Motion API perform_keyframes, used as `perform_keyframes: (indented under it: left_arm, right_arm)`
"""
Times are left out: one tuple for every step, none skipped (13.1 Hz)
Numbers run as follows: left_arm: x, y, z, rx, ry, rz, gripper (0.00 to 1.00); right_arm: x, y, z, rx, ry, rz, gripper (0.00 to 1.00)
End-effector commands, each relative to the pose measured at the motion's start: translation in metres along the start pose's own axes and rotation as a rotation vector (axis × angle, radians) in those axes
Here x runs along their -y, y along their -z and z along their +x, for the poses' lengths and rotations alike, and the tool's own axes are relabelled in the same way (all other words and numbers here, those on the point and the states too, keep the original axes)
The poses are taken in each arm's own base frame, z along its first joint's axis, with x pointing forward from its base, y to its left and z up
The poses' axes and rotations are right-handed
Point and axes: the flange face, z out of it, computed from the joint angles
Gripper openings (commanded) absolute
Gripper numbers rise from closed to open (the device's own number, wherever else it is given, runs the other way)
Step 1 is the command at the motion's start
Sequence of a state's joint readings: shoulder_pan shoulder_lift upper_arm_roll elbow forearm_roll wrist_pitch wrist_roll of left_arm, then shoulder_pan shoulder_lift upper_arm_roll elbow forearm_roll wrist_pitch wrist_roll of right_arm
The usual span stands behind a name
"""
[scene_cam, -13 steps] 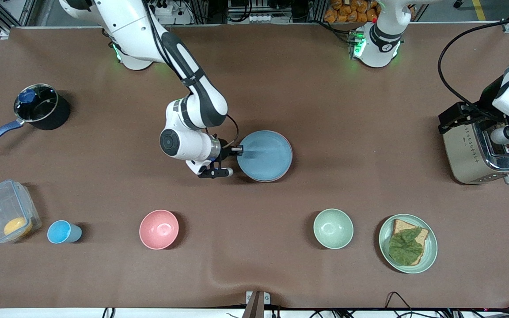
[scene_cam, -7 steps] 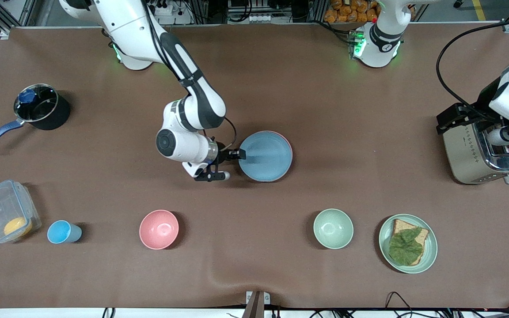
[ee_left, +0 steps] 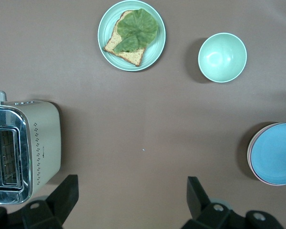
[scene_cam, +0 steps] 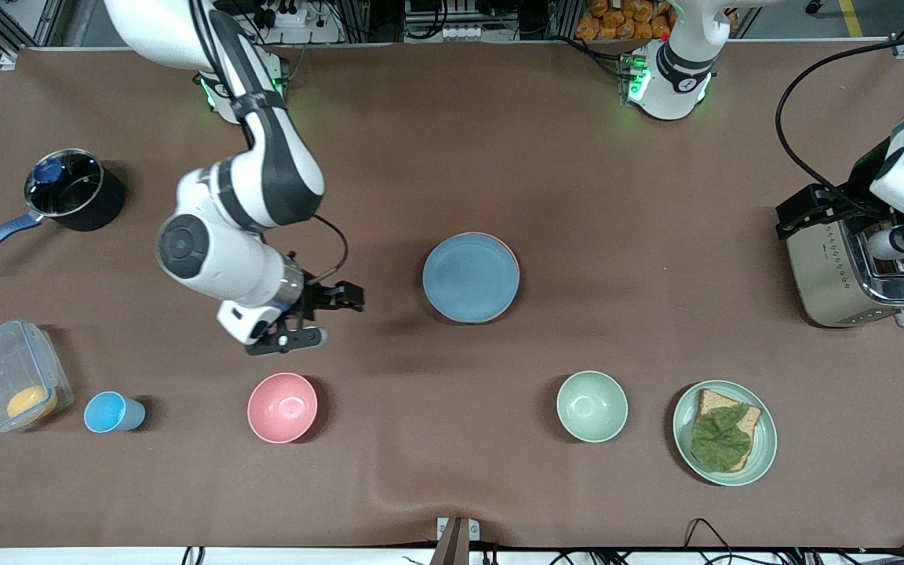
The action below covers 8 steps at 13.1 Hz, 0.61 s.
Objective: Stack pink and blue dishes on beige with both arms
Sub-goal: 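Open the right gripper and withdraw it toward the saucepan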
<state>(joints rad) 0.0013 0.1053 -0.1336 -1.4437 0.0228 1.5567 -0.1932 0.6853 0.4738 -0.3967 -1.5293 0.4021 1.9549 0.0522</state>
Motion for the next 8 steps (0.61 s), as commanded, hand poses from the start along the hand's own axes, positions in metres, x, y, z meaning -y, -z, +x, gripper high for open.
perform_keyframes:
  left_arm:
    - [0.002,0.009,-0.005,-0.004,-0.021,-0.013,1.0]
    - [0.001,0.009,-0.006,-0.002,-0.021,-0.015,1.0]
    - [0.001,0.009,-0.006,0.003,-0.021,-0.014,1.0]
    - [0.001,0.008,-0.008,0.016,-0.02,-0.01,1.0]
    - [0.002,0.009,-0.012,0.031,-0.02,-0.006,1.0]
    - [0.002,0.012,-0.017,0.04,-0.022,-0.005,1.0]
    - [0.002,0.015,-0.022,0.049,-0.028,-0.002,1.0]
    - [0.001,0.017,-0.024,0.051,-0.054,-0.002,1.0]
  right_arm:
    - [-0.044,0.064,-0.002,-0.025,-0.016,-0.077,1.0]
    - [-0.072,0.085,-0.008,-0.002,-0.048,-0.084,1.0]
    - [-0.088,0.097,-0.012,0.018,-0.072,-0.1,1.0]
    - [-0.116,0.124,-0.018,-0.004,-0.11,-0.088,1.0]
    - [-0.148,0.141,-0.025,0.003,-0.138,-0.099,1.0]
    - [-0.164,0.159,-0.035,0.015,-0.139,-0.138,1.0]
    - [-0.166,0.181,-0.045,-0.005,-0.112,-0.196,1.0]
    - [-0.172,0.205,-0.055,-0.039,-0.097,-0.254,1.0]
